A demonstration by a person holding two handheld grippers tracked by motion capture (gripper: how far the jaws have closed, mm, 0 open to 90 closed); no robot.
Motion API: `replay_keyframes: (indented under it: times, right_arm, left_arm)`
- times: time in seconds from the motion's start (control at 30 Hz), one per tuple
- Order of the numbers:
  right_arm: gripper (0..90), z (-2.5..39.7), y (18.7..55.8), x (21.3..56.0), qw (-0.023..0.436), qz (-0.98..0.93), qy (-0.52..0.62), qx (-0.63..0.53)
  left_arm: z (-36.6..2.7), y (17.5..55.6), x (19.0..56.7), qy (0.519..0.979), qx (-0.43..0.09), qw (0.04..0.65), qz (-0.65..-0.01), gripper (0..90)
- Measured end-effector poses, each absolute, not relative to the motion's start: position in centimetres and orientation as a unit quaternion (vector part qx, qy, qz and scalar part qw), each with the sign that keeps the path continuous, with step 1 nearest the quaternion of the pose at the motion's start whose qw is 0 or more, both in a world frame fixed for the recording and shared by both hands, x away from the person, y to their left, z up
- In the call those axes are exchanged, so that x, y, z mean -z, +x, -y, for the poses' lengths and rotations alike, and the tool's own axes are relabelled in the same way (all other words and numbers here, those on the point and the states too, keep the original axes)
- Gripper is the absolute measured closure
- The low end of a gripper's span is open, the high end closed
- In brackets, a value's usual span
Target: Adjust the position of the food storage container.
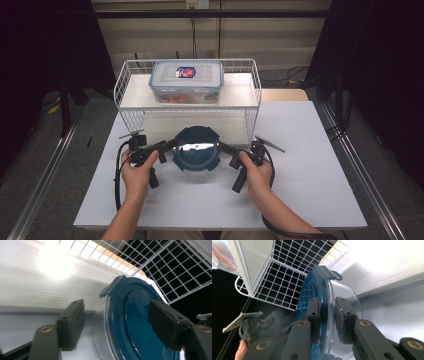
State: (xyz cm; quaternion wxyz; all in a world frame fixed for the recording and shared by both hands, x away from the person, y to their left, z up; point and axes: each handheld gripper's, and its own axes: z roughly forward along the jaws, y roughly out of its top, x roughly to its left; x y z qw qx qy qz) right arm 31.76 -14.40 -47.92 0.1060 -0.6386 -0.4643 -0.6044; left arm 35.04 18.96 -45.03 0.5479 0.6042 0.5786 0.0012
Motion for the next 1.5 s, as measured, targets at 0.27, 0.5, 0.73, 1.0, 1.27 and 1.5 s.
replay_keyframes:
  times: [0.27,0.5,0.73,1.0,1.27,1.5]
  right_arm:
    - [74.0,14.1,30.2,48.2,0.104,0.467,-0.638,0.603]
    - [90.0,14.7,28.9,47.4,0.135,0.493,-0.617,0.598]
    - [80.1,15.4,28.7,47.9,0.105,0.495,-0.629,0.590]
    - [64.4,15.5,29.8,47.6,0.076,0.490,-0.620,0.608]
    - [67.9,14.2,30.5,48.6,0.085,0.512,-0.617,0.591]
    - [72.5,14.6,30.3,48.7,0.116,0.495,-0.622,0.596]
  left_arm:
    - [-19.3,35.4,45.2,0.596,0.006,0.553,-0.581,39.2]
    - [-18.9,35.5,45.4,0.605,0.015,0.552,-0.574,43.2]
    - [-17.9,35.9,46.0,0.615,0.013,0.542,-0.572,42.3]
    - [-19.0,36.1,46.2,0.607,0.013,0.534,-0.588,36.9]
    - [-19.3,35.5,46.8,0.585,0.082,0.555,-0.586,59.5]
    - [-19.1,34.5,46.3,0.583,0.083,0.548,-0.594,70.9]
